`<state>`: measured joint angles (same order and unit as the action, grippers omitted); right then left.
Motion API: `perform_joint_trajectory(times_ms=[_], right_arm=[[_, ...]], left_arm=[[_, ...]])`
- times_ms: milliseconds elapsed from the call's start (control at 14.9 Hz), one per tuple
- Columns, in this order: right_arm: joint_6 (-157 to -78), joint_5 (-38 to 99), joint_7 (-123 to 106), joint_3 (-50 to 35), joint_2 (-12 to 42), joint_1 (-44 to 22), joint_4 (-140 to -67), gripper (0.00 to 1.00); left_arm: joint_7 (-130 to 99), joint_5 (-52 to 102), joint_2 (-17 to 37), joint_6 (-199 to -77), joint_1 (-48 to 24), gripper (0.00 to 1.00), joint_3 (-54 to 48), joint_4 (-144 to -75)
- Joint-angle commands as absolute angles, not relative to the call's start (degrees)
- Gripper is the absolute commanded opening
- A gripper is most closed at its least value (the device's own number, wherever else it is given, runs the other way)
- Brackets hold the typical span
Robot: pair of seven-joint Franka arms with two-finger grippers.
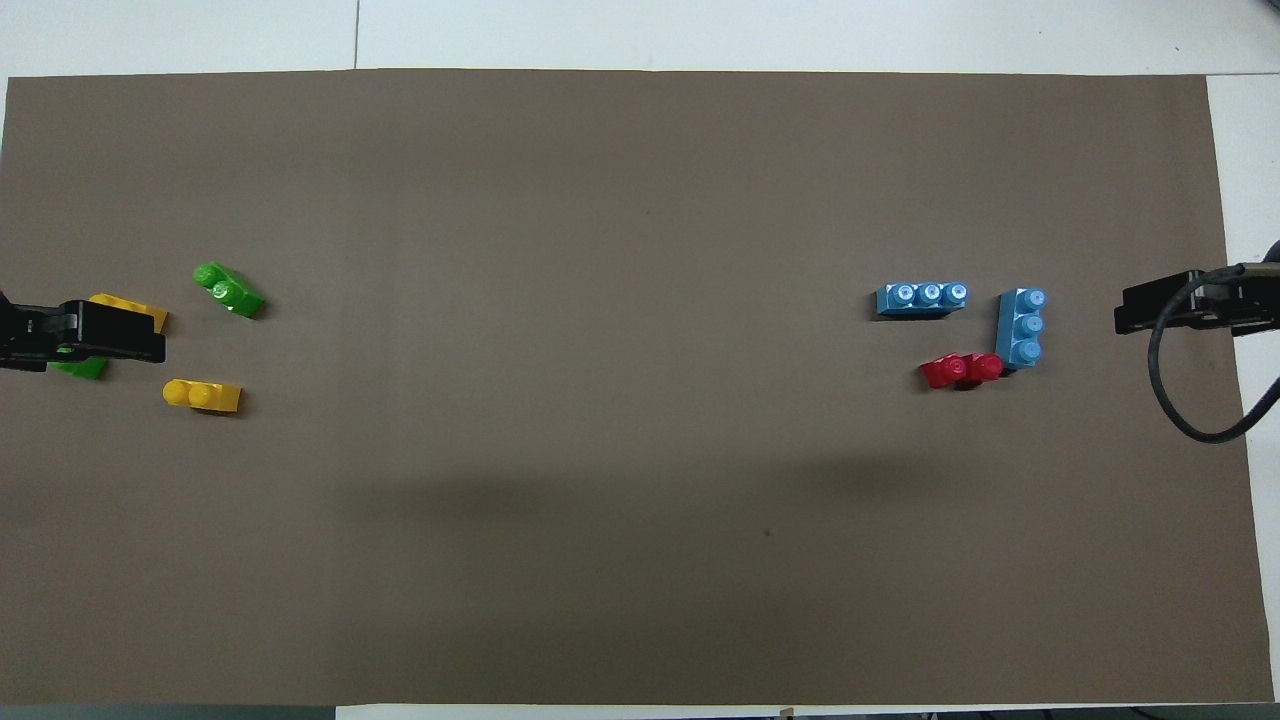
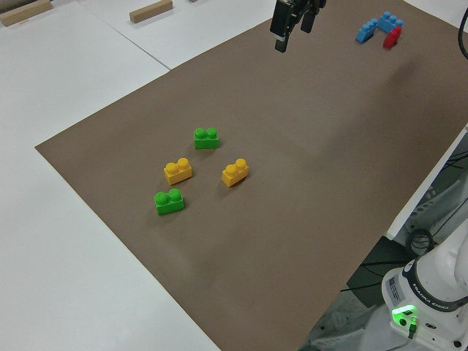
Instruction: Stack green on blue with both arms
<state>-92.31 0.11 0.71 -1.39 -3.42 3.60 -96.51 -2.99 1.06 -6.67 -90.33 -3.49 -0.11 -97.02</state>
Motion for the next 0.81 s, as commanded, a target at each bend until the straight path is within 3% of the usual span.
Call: perform_joint_trajectory(times_ms=[0, 739], right_arm=[[-91.7, -0.4, 1.6, -1.7, -4.0, 4.2, -97.2, 1.0], [-94.3, -0.5, 2.0, -1.5, -4.4, 5.2, -98.0, 1.0]], left_arm=[[-2.3, 1.8, -7.4, -89.2, -4.2, 1.0, 0.4, -96.7], [-2.8, 1.8, -7.7, -87.8, -4.0, 1.0, 0.4, -96.8]])
